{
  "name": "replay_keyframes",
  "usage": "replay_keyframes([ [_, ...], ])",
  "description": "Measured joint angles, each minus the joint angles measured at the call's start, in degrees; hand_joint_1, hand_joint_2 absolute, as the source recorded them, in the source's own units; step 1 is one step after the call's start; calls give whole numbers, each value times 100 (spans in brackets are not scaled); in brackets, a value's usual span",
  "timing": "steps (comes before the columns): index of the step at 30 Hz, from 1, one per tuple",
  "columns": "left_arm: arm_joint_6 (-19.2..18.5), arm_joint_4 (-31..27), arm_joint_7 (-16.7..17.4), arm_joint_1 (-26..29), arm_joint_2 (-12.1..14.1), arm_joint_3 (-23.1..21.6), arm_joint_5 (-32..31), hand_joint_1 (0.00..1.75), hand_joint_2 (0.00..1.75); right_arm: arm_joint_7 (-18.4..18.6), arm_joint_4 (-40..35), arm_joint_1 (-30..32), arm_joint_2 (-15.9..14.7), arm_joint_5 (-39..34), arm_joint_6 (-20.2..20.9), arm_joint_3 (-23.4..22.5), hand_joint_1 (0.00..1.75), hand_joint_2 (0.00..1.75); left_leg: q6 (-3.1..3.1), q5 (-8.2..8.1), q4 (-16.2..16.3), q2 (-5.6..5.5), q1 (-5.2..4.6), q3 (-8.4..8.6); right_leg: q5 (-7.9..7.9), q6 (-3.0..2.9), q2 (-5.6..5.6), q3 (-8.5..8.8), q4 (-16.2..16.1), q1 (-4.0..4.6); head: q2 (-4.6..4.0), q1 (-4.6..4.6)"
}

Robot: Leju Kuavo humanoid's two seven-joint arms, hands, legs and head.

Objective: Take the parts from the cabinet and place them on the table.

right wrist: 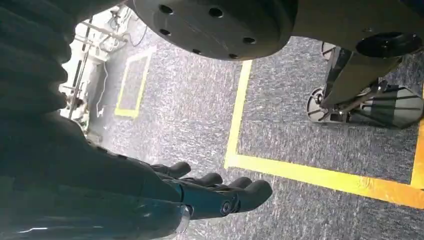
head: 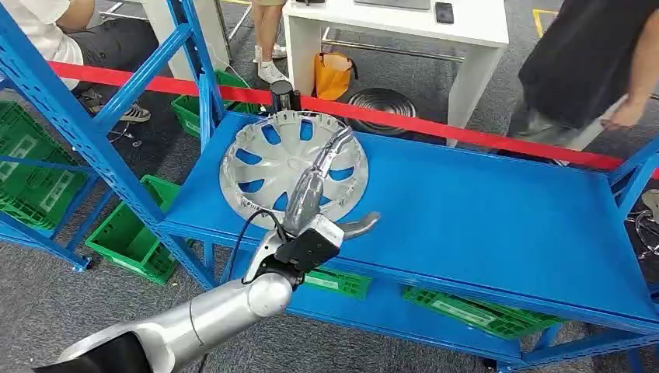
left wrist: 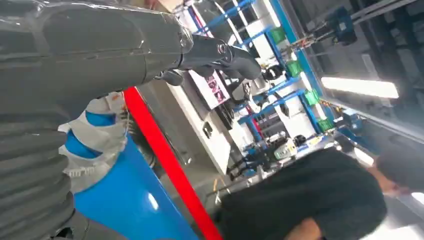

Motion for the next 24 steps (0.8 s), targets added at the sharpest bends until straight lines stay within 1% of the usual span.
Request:
replay_keyframes([
  [3, -35, 35, 524, 17, -13, 20, -618, 0, 175, -156, 2, 12, -4, -2, 2, 44, 0, 175, 0, 0, 0, -1, 0, 1, 0, 0, 0, -6, 0, 0, 0, 0],
  [4, -143, 59, 800, 13, -13, 11, -837, 0, 175, -190, 0, 16, -11, -9, 2, 70, 0, 175, 0, 0, 0, -3, 0, 1, 0, 0, 0, -8, -1, 0, 0, 0],
  [5, -409, 102, 1264, -18, -20, -6, -1069, 0, 175, -195, 0, 17, -15, -30, 5, 76, 0, 175, 0, 0, 0, -7, 0, 2, 0, 0, 0, -12, -1, 0, 0, -2],
  [6, -865, 177, 1765, -91, -28, -50, -1200, 0, 175, -177, 2, 19, -17, -52, 15, 76, 0, 175, 0, 1, 0, -17, 0, 1, 0, 0, -3, -14, -2, 0, 0, 0],
  [7, -1401, 267, 2249, -189, -33, -123, -1236, 0, 175, -133, 0, 15, -28, -63, 33, 79, 0, 175, 0, 2, 0, -29, 0, 1, 0, 0, -14, -11, -2, -1, 0, 0],
  [8, -1915, 378, 2631, -259, -48, -205, -1236, 0, 175, -83, 0, 9, -46, -79, 55, 83, 0, 175, -1, 3, 0, -33, -1, 0, 0, 0, -19, -10, -2, -2, 0, 4],
  [10, -2478, 523, 2956, -300, -90, -321, -1049, 0, 175, 48, 0, 8, -63, -116, 77, 94, 0, 175, -1, 4, 1, -33, -2, 1, 1, 0, -18, -13, -2, -3, 0, 0],
  [11, -2830, 610, 3162, -354, -116, -387, -883, 0, 175, 147, 0, 2, -83, -133, 94, 103, 0, 175, -1, 4, 2, -35, -2, 0, 1, 1, -18, -13, -2, -3, 0, 0],
  [12, -3223, 736, 3453, -438, -144, -476, -751, 0, 175, 257, -4, -13, -100, -175, 122, 109, 0, 175, -1, 4, 3, -42, -3, -1, 1, 1, -21, -12, -2, -4, 0, 0],
  [13, -3450, 879, 3645, -530, -173, -564, -696, 0, 175, 345, -7, -24, -109, -190, 149, 109, 0, 175, -1, 4, 3, -47, -3, -1, 1, 1, -25, -11, -2, -4, 0, 0],
  [15, -3580, 1181, 3749, -653, -243, -684, -634, 0, 175, 398, -11, -27, -133, -219, 182, 109, 0, 175, -1, 4, 4, -51, -3, -1, 1, 1, -26, -10, -2, -4, 0, -2],
  [22, -3637, 1784, 3797, -885, -383, -940, -578, 0, 175, 411, -28, -22, -160, -230, 203, 114, 0, 175, -1, 4, 3, -48, -3, -4, -2, 4, -33, -10, -1, -4, 0, -2],
  [24, -3615, 1912, 4011, -935, -409, -994, -719, 0, 175, 289, -31, -2, -164, -230, 195, 116, 0, 175, -1, 4, 2, -46, -2, -5, -2, 4, -32, -11, -1, -4, 0, -2],
])
